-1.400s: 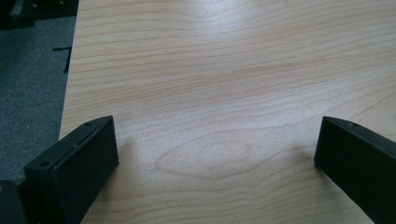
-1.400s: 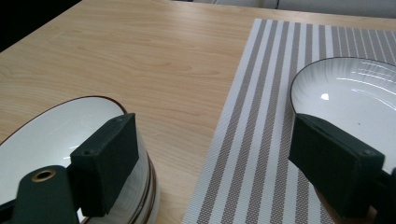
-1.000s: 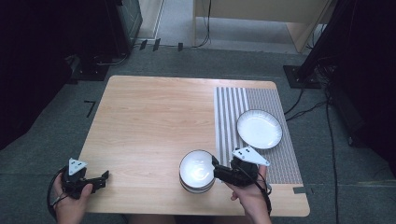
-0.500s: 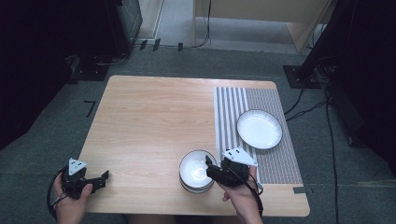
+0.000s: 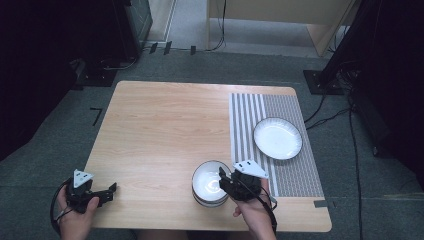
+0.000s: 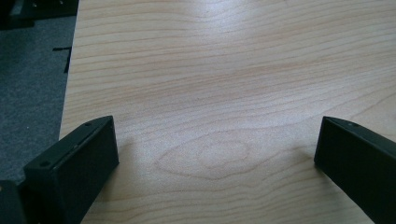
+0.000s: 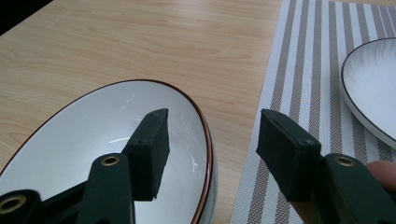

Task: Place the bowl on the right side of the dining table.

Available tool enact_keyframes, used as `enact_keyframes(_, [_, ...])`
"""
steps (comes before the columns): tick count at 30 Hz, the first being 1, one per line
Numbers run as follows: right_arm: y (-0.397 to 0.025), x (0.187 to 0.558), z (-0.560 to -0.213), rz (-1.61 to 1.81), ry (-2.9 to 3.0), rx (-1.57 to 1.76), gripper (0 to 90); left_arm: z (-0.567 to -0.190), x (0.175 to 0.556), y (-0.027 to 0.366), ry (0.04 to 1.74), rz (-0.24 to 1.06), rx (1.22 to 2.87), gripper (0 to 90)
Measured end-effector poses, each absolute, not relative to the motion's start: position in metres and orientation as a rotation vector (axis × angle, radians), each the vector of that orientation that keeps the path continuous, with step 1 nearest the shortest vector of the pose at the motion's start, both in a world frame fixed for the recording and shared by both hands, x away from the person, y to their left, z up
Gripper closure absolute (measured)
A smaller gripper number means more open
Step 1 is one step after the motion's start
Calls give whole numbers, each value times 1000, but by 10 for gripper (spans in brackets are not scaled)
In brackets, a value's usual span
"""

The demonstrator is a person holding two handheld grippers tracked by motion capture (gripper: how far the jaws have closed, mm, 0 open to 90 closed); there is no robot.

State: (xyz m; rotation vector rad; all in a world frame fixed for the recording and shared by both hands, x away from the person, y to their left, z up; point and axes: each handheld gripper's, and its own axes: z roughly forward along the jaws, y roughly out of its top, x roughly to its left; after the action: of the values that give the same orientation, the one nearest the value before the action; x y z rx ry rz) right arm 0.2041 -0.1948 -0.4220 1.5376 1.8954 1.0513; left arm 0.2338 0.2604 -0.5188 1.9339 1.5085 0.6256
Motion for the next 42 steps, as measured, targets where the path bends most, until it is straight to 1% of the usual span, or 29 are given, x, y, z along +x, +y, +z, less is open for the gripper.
enact_keyframes(3, [-194,202,-425,1048,1895,1540,476,-519,234,260,1509,625,1934,0])
enact_keyframes(5, [-194,202,-428,1037,1891,1559,527,-519,234,260,1509,626,1933,0])
enact_keyframes(8, [-194,201,-432,1032,1892,1576,546,-519,234,260,1509,626,1933,0])
enact_keyframes(9, [-193,201,-435,1030,1890,1585,583,-519,234,260,1508,625,1934,0])
enact_keyframes(13, [-193,200,-436,1023,1879,1605,610,-519,234,260,1509,626,1933,0])
enact_keyframes(14, [-193,200,-437,1020,1882,1610,631,-519,234,260,1509,626,1932,0])
enact_keyframes(15, [-191,201,-438,1002,1891,1617,710,-519,234,260,1509,626,1934,0])
enact_keyframes(16, [-191,201,-438,1002,1891,1617,710,-519,234,260,1509,626,1934,0])
enact_keyframes(17, [-191,201,-439,984,1901,1624,745,-519,234,260,1509,626,1933,0])
enact_keyframes(18, [-190,201,-439,985,1904,1627,756,-519,234,260,1509,626,1932,0])
enact_keyframes(20, [-191,201,-439,995,1917,1630,812,-519,234,260,1509,626,1932,0])
enact_keyframes(30, [-194,200,-438,1025,1926,1622,838,-519,234,260,1509,626,1933,0])
enact_keyframes(42, [-194,197,-435,1063,1887,1607,833,-519,234,260,1509,626,1932,0])
